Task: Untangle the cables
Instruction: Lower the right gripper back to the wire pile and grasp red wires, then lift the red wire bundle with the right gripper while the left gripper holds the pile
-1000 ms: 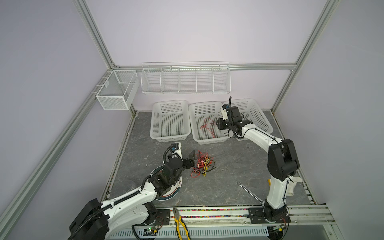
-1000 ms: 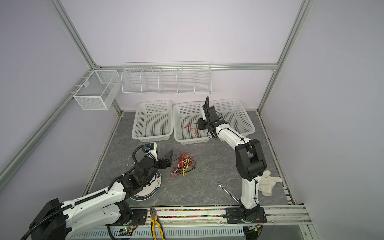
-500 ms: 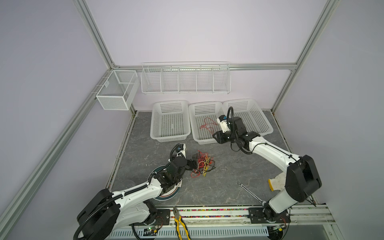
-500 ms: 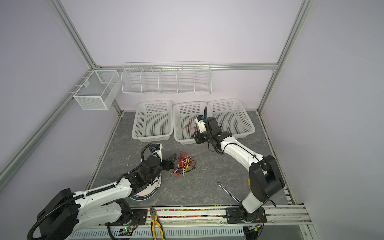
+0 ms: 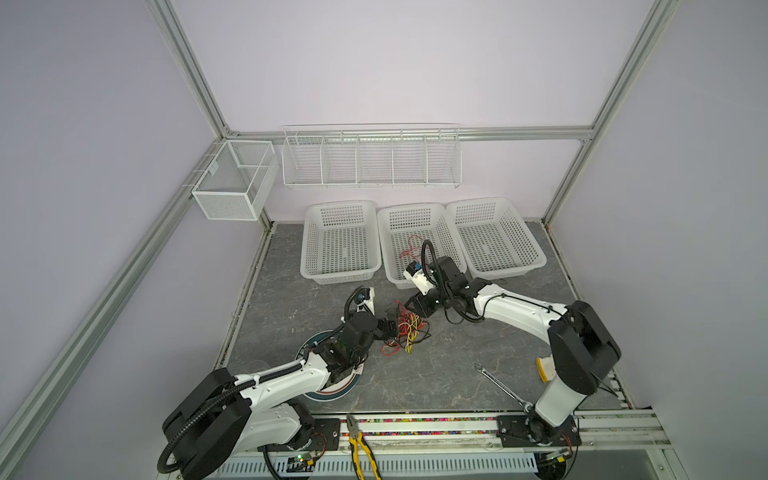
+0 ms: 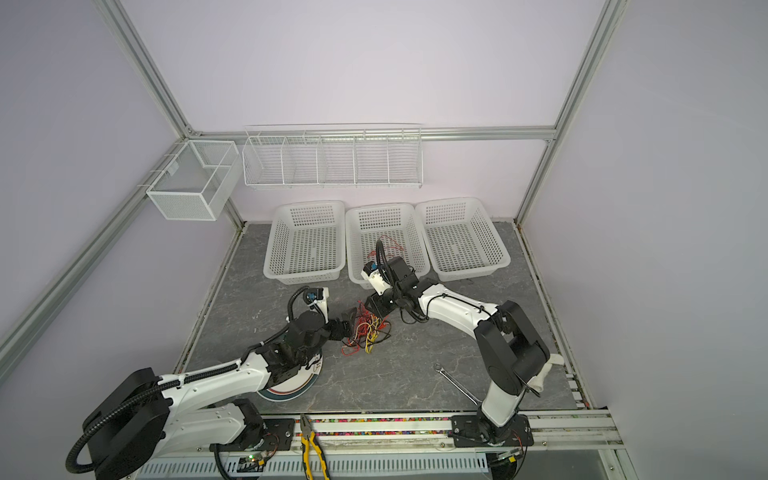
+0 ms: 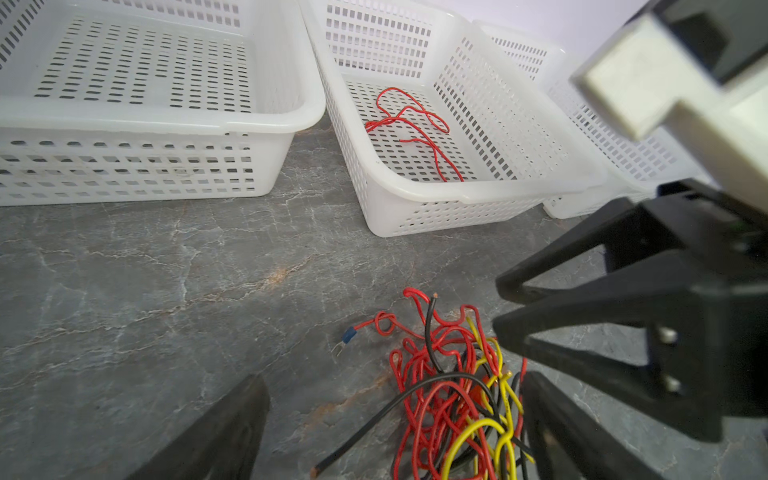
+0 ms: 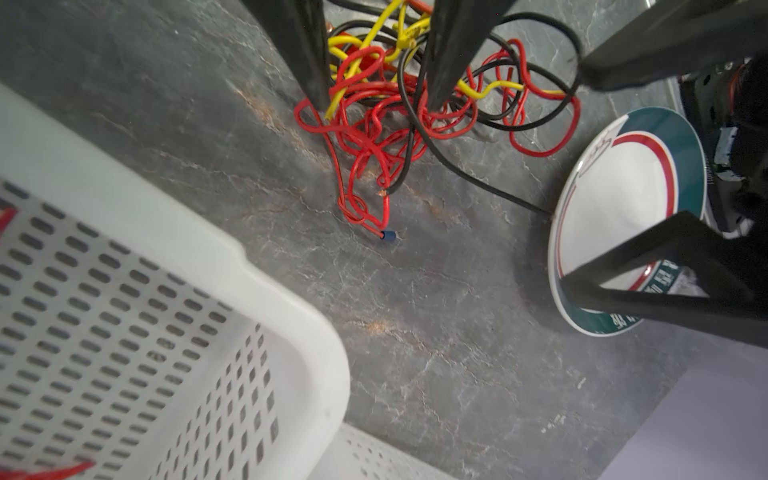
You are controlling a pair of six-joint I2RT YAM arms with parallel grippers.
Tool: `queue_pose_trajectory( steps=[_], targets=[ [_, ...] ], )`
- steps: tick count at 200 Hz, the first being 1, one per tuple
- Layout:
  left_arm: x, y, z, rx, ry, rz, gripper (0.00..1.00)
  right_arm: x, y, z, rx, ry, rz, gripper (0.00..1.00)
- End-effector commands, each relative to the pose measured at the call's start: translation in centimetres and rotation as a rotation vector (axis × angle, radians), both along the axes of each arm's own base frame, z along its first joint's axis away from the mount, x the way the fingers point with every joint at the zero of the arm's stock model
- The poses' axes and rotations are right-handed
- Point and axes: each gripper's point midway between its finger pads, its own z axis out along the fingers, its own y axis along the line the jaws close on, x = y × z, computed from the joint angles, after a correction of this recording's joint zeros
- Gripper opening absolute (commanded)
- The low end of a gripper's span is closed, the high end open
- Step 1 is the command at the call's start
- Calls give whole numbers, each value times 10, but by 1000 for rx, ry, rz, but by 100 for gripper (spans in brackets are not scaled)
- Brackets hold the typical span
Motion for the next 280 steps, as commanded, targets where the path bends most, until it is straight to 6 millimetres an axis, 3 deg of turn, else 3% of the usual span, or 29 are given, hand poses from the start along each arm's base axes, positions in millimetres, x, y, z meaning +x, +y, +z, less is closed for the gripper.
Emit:
queue_pose_trajectory(
  steps=[1, 76, 150, 184, 223, 280],
  targets=[
    [4, 1, 17, -36, -18, 23, 95, 6, 7, -9, 1, -46, 30, 41],
    [0, 20, 23, -23, -49, 63, 95, 15, 20, -24, -28, -97, 86, 45],
    [-1, 28, 23, -28, -61, 76, 95, 23, 17, -41, -84, -125, 69, 45],
    [1, 27, 22, -25, -59, 73, 95, 28, 17, -45, -103, -143, 59, 31],
    [2, 25, 19, -21, -50, 67, 95, 28, 12, -28, -94, -191, 50, 10],
    [4, 22, 17, -20, -43, 58, 95, 22, 0, 30, -87, -319, 43, 7]
  ],
)
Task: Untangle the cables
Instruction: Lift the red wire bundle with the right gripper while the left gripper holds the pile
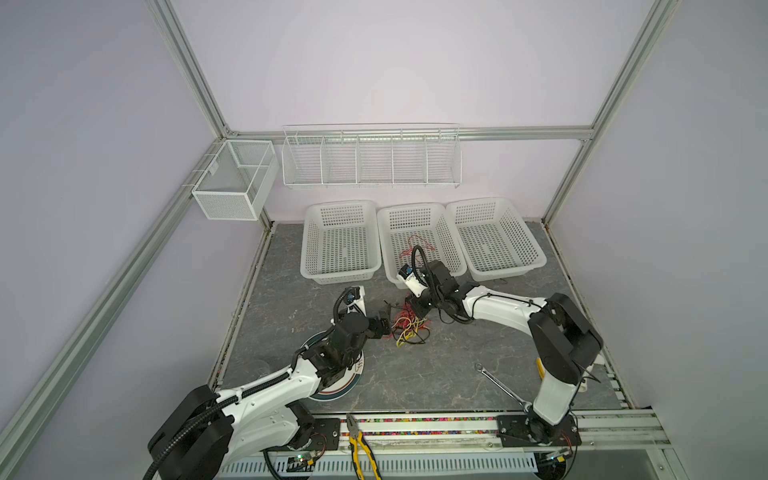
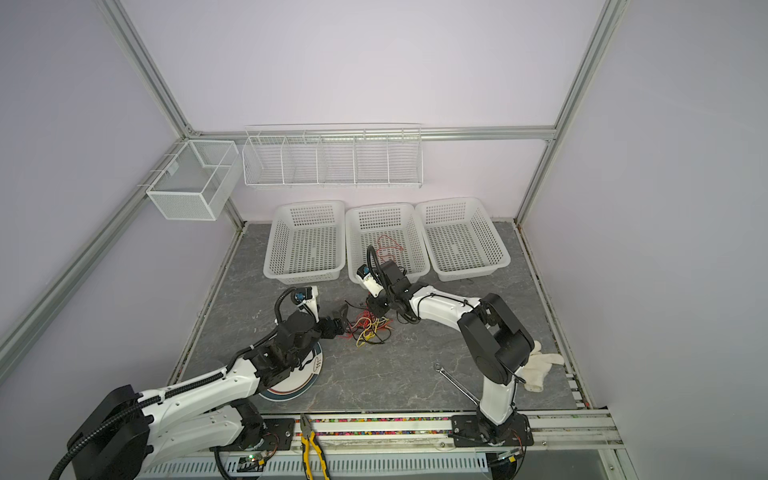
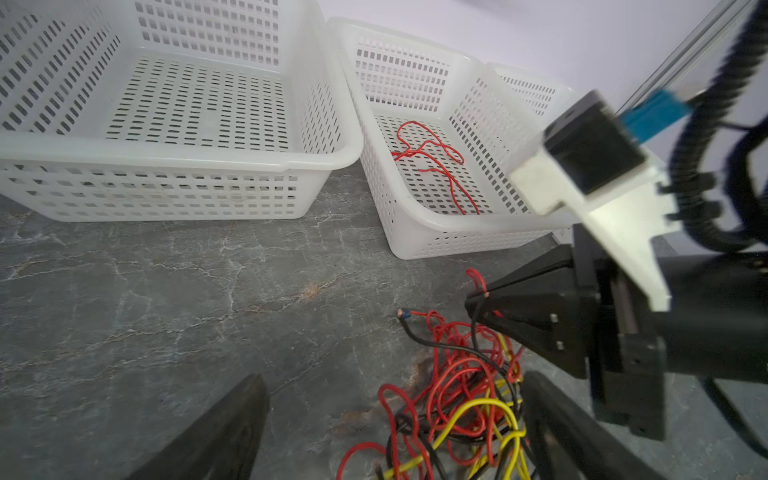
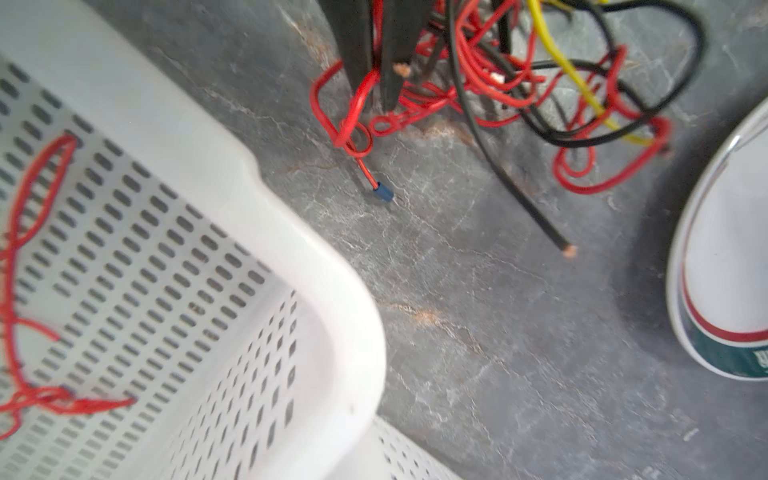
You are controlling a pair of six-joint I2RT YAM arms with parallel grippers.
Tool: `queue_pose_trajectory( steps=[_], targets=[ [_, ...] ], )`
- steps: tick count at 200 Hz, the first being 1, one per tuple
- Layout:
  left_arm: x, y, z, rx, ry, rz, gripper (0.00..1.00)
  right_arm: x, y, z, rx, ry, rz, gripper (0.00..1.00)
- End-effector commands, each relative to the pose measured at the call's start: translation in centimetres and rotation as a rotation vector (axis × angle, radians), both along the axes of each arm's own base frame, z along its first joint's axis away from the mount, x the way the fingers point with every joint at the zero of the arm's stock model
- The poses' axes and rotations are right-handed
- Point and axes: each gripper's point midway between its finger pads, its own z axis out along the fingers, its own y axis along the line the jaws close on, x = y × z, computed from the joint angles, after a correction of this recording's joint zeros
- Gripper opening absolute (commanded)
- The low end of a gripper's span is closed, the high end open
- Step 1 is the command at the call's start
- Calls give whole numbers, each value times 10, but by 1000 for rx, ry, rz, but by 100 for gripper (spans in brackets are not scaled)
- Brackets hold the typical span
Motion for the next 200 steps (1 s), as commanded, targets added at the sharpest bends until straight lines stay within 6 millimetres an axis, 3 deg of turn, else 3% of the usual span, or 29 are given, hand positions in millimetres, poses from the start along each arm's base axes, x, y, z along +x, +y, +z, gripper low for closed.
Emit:
queue_pose_trajectory(
  steps=[1, 44, 69, 144, 200],
  targets=[
    [3, -2, 2, -6, -3, -4, 95, -5, -5, 36, 6, -95, 19, 7],
    [3, -8, 0, -9, 2, -27, 95, -16, -9, 100, 111, -185, 16, 7],
    [1, -15, 1, -23, 1, -67, 97, -23, -11, 125, 141, -223, 23, 7],
    [-5, -35, 16, -100, -48, -177, 99, -33, -8, 148, 210, -226, 41, 7],
    [2, -46, 27, -123, -96, -196, 100, -45, 2, 157, 280, -193, 99, 7]
  ],
)
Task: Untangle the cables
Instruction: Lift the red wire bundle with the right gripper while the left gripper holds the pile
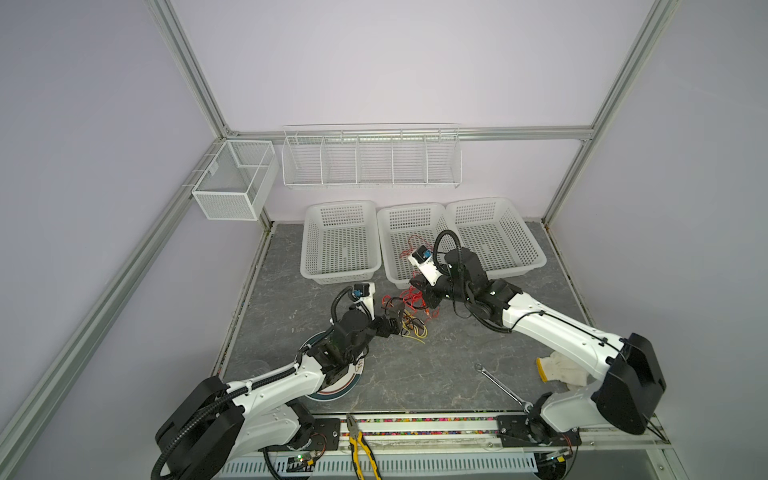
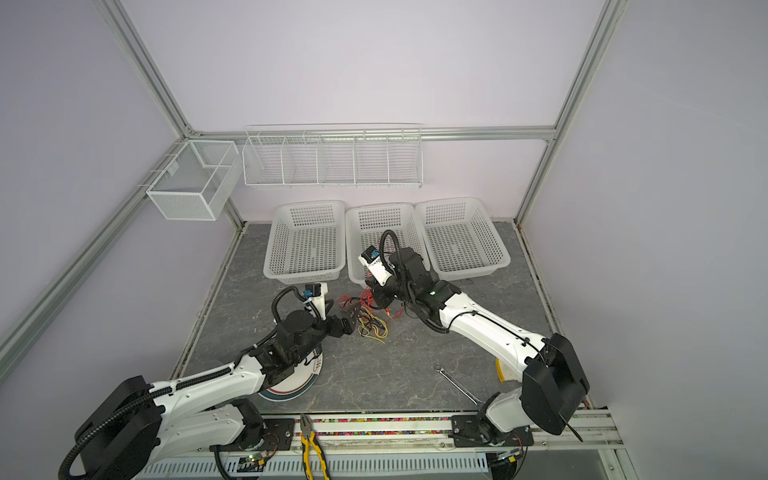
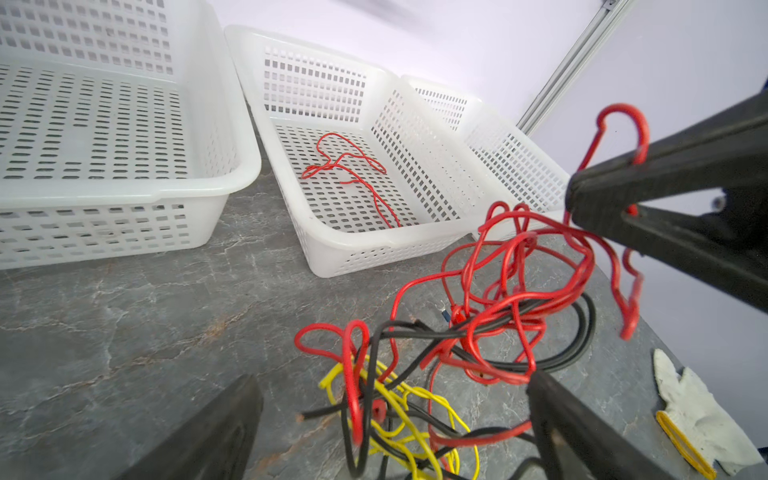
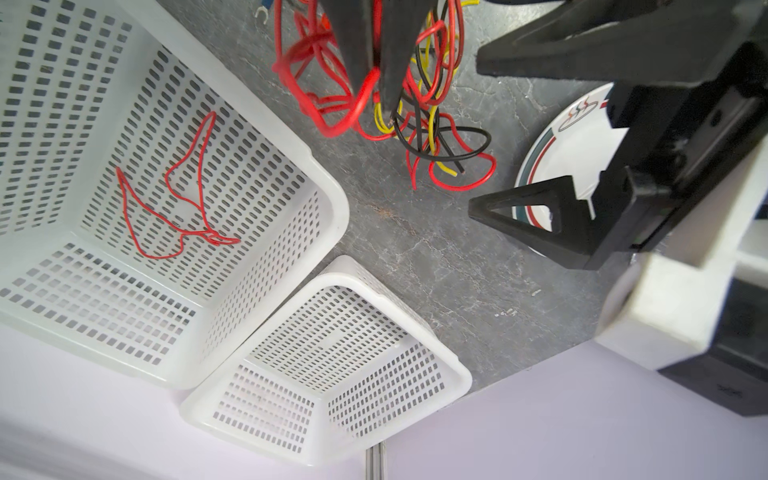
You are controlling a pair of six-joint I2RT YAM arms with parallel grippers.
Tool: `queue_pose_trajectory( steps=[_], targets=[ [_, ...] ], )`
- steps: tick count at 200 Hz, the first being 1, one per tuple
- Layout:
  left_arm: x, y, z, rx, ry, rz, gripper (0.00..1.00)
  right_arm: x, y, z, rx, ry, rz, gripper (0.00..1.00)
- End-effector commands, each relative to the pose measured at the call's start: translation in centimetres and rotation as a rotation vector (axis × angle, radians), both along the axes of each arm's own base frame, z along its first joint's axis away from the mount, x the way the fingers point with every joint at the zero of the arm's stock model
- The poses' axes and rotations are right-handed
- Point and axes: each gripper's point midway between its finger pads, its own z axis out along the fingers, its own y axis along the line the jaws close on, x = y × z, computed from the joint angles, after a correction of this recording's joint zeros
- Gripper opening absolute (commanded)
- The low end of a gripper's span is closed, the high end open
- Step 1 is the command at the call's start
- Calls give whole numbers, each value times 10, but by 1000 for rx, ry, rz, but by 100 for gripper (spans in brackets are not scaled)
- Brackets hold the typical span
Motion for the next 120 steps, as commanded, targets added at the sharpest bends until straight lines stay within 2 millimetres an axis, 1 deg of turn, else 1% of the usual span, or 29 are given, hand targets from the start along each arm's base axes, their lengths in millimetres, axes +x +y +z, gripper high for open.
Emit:
queue_pose_trajectory(
  steps=[1, 13, 36, 53, 71, 95, 103, 120],
  targets=[
    [5, -6, 8, -20, -32, -10, 100, -13, 8, 23, 77, -20, 58, 7],
    [6, -8, 8, -21, -32, -15, 100, -17, 10, 27, 92, -19, 73, 7],
    [10, -13, 5, -15, -28, -19, 97, -25, 12, 36, 123, -17, 109, 7],
    [13, -17, 6, -23, -30, -24, 90, -31, 14, 43, 147, -13, 134, 7],
    [15, -22, 7, -33, -35, -35, 81, -35, 14, 49, 167, -12, 146, 7],
    [16, -29, 10, -44, -40, -53, 67, -34, 12, 53, 175, -15, 129, 7],
    [16, -29, 10, -43, -39, -56, 65, -32, 9, 53, 170, -19, 110, 7],
    [15, -28, 9, -37, -34, -57, 65, -25, 3, 53, 153, -38, 60, 7]
  ],
)
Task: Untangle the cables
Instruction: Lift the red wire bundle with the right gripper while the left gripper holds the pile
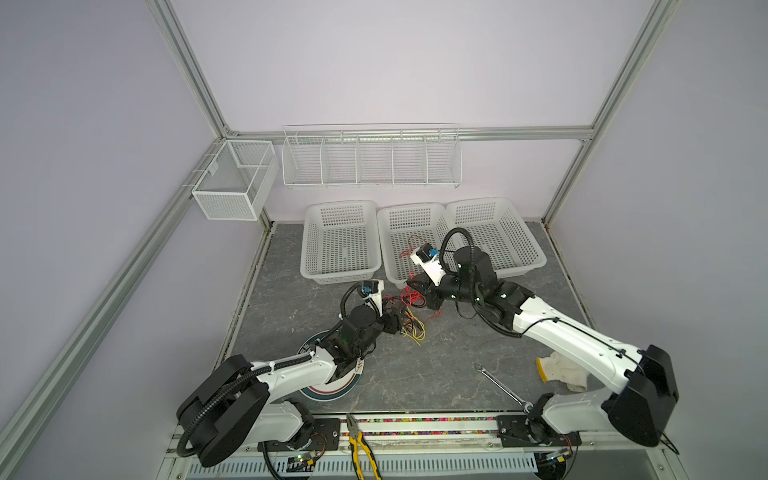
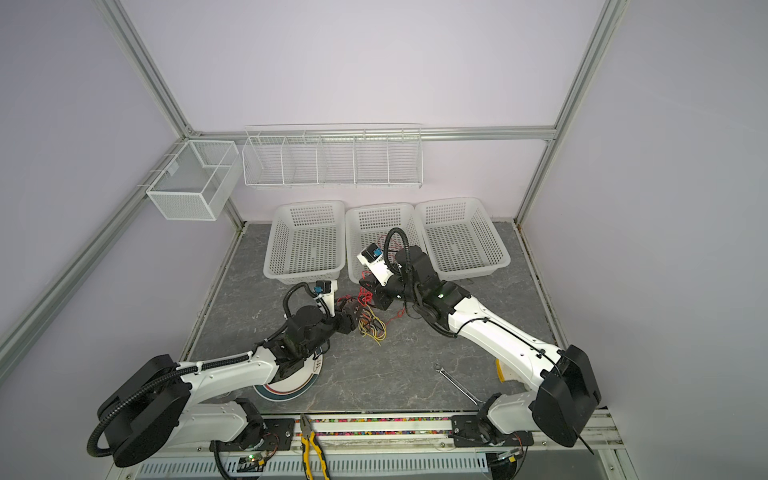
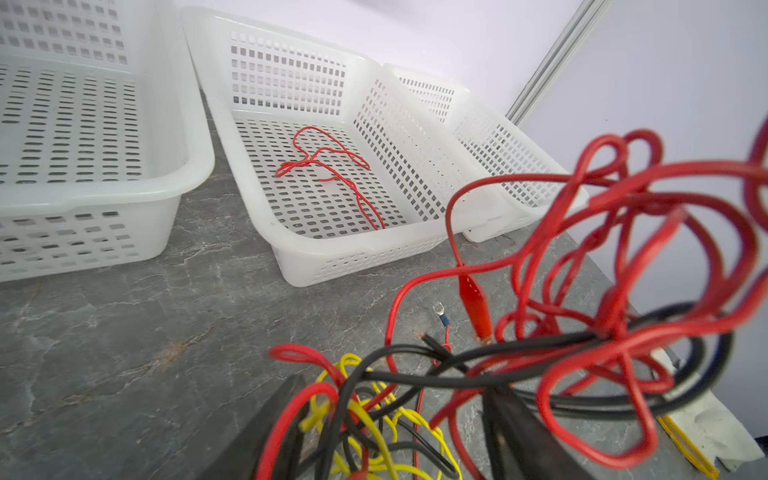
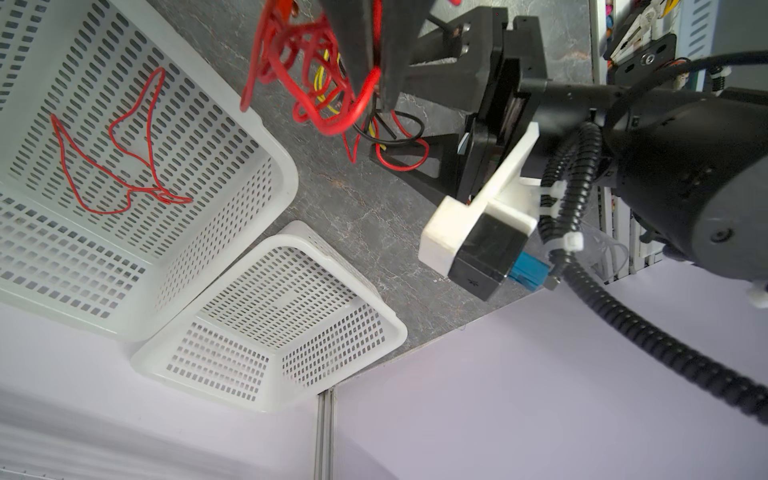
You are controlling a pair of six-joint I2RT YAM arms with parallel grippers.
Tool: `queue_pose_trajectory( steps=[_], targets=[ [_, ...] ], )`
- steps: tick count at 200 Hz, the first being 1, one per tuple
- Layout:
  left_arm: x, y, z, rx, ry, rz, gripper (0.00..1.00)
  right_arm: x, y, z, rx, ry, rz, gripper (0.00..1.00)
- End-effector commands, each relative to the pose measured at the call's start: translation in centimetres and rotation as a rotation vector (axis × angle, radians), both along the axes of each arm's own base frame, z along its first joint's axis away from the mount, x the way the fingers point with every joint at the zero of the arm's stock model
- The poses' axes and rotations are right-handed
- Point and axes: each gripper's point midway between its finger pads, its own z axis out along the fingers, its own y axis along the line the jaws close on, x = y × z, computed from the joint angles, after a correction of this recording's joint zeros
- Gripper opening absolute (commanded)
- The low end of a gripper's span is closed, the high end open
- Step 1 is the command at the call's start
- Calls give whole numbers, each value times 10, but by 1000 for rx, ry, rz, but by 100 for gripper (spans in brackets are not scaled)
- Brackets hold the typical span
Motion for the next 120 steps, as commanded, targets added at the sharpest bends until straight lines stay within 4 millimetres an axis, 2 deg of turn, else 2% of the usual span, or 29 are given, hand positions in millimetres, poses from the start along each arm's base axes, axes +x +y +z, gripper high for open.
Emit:
queue_pose_trajectory(
  steps=[1, 41, 74, 88, 120],
  targets=[
    [4, -5, 16, -37, -26, -6, 65, 1, -4, 15, 28, -41, -36, 7],
    [0, 2, 14, -20, -24, -3, 66, 15, -17, 9, -30, -62, -136, 7],
    [-5, 11, 15, 21, -34, 7, 79, 26, -27, 3, -73, -63, -210, 7],
    [-7, 18, 14, 45, -36, 17, 84, 27, -28, 2, -82, -64, -220, 7],
    [-10, 34, 19, 83, -71, 57, 85, 23, -28, 2, -87, -74, -196, 7]
  ],
)
